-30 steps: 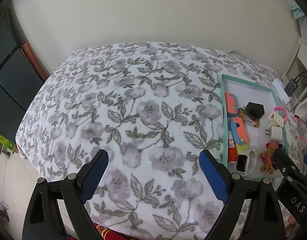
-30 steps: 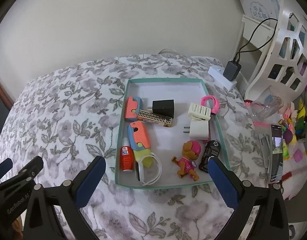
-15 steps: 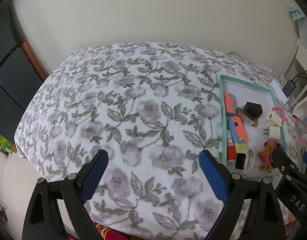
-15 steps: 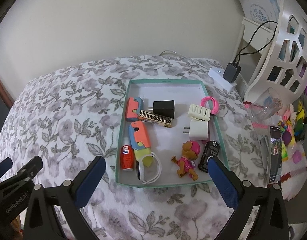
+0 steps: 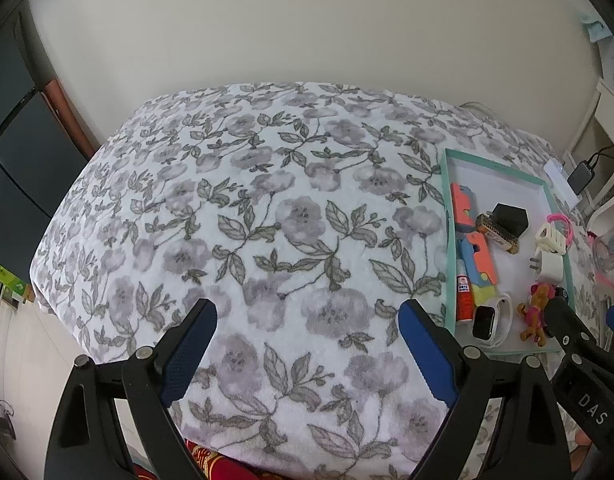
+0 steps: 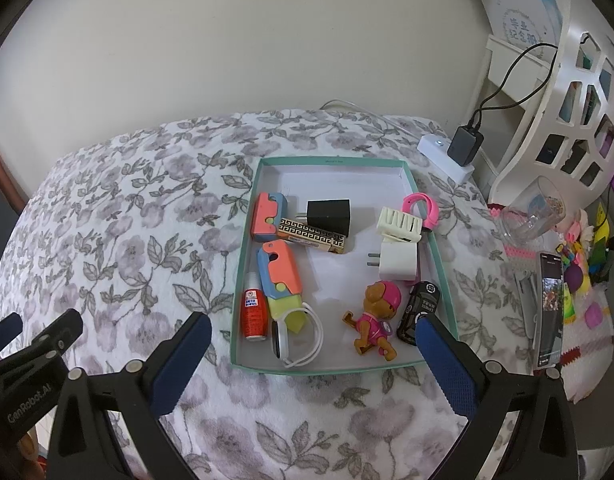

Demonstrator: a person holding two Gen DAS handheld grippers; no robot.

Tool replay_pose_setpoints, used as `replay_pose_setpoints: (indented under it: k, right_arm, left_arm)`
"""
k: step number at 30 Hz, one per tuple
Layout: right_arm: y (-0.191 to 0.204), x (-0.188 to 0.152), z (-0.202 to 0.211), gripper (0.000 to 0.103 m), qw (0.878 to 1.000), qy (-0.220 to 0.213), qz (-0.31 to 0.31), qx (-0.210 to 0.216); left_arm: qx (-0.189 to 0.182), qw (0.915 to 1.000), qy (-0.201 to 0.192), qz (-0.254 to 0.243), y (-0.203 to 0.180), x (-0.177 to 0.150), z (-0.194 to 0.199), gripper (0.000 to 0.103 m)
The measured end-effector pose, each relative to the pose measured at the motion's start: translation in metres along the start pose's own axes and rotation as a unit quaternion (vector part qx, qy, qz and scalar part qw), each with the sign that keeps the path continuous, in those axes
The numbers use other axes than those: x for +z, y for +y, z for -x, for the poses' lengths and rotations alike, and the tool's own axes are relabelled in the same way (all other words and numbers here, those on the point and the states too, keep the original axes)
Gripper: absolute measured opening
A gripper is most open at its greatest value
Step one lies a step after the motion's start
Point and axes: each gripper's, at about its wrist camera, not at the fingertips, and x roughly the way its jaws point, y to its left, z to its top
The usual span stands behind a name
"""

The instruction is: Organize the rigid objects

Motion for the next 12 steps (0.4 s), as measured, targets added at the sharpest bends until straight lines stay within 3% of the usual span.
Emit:
replay_pose_setpoints:
  k: [12]
  right_arm:
    - [0.0005,-0.0006,-0.0020,0.103,1.000,0.003,0.005,0.000]
  left_arm:
    - [0.015,0.9996,-0.025,-0.003,-0.0033,-0.0003,0.0068,0.092]
